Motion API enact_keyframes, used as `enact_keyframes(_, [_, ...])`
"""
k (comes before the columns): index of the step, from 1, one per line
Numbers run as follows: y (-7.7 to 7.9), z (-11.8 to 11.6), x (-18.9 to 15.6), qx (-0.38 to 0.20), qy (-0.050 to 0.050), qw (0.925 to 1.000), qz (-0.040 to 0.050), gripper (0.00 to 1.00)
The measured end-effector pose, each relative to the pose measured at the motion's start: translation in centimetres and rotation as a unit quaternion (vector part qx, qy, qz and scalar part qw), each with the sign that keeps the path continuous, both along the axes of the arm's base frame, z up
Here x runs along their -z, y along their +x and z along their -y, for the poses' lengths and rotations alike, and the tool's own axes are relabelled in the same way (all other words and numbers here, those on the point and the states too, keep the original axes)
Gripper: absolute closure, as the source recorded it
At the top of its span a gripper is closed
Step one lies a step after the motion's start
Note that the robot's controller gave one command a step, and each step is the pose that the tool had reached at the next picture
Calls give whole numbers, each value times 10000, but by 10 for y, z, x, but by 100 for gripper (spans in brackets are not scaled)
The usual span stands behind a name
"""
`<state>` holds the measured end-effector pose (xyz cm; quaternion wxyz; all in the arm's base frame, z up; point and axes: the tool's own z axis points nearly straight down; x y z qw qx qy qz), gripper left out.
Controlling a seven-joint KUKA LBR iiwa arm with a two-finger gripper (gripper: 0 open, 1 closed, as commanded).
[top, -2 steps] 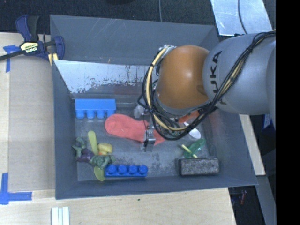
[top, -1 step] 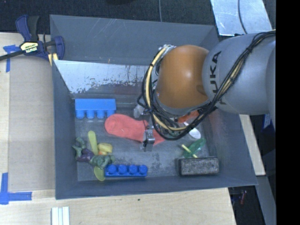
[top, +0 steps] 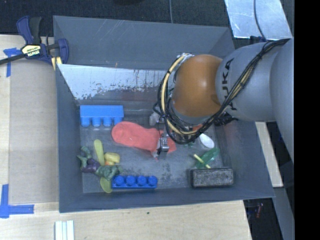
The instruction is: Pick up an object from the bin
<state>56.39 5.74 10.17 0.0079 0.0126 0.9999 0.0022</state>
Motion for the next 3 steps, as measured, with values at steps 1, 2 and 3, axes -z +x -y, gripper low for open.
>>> enact_keyframes(1, [21, 2, 30, 124, 19, 9999, 39, 100])
enact_keyframes(2, [21, 2, 31, 126, 18, 9999, 40, 0])
enact_keyframes(3, [21, 2, 31, 127, 18, 9999, 39, 100])
